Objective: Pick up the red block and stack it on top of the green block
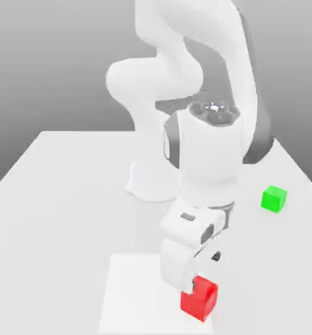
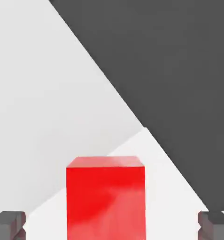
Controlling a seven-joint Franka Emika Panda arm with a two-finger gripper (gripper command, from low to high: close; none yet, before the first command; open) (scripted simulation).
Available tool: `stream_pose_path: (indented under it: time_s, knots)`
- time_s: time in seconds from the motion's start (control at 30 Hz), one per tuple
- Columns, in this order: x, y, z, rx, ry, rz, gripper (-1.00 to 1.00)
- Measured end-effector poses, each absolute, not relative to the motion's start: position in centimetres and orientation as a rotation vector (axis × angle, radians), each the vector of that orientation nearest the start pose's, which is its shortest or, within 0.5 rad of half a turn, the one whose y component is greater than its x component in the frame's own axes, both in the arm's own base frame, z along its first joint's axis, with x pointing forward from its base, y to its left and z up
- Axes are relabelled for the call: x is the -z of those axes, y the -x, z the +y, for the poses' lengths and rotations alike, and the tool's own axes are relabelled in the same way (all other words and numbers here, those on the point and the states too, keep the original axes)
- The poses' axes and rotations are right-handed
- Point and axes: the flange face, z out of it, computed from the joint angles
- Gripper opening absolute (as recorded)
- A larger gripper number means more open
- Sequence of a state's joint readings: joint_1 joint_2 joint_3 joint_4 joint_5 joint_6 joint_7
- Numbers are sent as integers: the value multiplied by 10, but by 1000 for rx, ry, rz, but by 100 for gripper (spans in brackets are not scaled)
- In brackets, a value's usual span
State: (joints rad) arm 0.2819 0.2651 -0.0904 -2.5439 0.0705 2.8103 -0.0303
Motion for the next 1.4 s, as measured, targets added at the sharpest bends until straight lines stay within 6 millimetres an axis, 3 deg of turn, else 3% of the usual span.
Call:
stream_pose_path:
  time_s: [0.03, 0.07, 0.3, 0.47, 0.5, 0.6, 0.7, 0.8, 0.87, 1.03, 1.17, 1.23, 1.4]
  knots:
    - [-162, -446, 81, 3, 3132, -250, 0]
    - [-151, -445, 80, 2, 3132, -249, -100]
    - [-149, -445, 80, -1, 3132, -250, -100]
    - [-201, -445, 81, -2, 3131, -252, -100]
    - [-207, -439, 93, -5, 3121, -294, -100]
    - [-216, -406, 156, -19, 3060, -525, -100]
    - [-224, -355, 226, -34, 2972, -820, -100]
    - [-232, -300, 274, -43, 2881, -1072, -100]
    - [-236, -264, 295, -45, 2821, -1218, -100]
    - [-245, -178, 325, -35, 2672, -1559, -100]
    - [-247, -104, 333, -11, 2521, -1856, -100]
    - [-236, -93, 334, -2, 2495, -1909, -100]
    - [-196, -91, 334, 4, 2494, -1920, -100]
